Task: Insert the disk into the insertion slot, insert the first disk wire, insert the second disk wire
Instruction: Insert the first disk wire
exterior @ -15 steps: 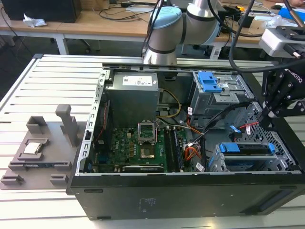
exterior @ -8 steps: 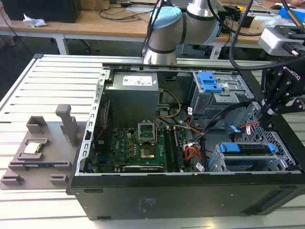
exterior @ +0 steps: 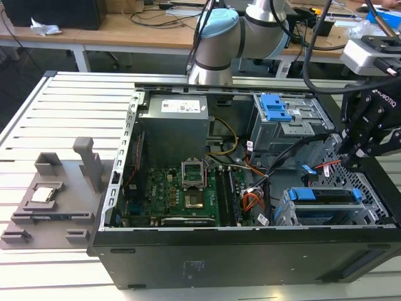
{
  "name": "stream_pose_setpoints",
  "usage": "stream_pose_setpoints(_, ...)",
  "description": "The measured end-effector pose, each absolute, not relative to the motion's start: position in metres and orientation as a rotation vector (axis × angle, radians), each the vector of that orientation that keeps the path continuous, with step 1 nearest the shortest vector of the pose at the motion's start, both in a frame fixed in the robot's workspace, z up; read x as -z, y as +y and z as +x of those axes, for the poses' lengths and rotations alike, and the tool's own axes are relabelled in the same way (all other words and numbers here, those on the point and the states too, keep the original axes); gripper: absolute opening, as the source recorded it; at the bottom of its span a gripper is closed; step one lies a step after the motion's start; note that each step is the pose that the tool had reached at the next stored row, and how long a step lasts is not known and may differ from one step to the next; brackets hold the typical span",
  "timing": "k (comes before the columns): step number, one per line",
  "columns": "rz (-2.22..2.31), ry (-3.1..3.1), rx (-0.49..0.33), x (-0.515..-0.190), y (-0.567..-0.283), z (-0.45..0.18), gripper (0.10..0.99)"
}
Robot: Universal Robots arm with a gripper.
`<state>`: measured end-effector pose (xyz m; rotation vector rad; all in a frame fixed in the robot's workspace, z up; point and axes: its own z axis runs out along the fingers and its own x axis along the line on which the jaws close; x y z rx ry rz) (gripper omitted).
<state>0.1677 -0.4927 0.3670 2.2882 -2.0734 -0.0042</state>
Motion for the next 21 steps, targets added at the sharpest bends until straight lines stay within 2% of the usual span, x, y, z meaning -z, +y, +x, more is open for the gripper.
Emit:
stream_pose_setpoints(6, 2.334, -2.016, -0.003, -0.362, -0.484, 0.169, 0.302)
stream_pose_setpoints(15, 2.328, -1.960, -0.057, -0.354, -0.479, 0.177, 0.302)
stream_pose_setpoints(16, 2.327, -1.960, -0.058, -0.353, -0.479, 0.177, 0.286)
stream_pose_setpoints(18, 2.327, -1.959, -0.059, -0.354, -0.479, 0.177, 0.180)
stream_pose_setpoints(21, 2.326, -1.959, -0.060, -0.353, -0.479, 0.177, 0.180)
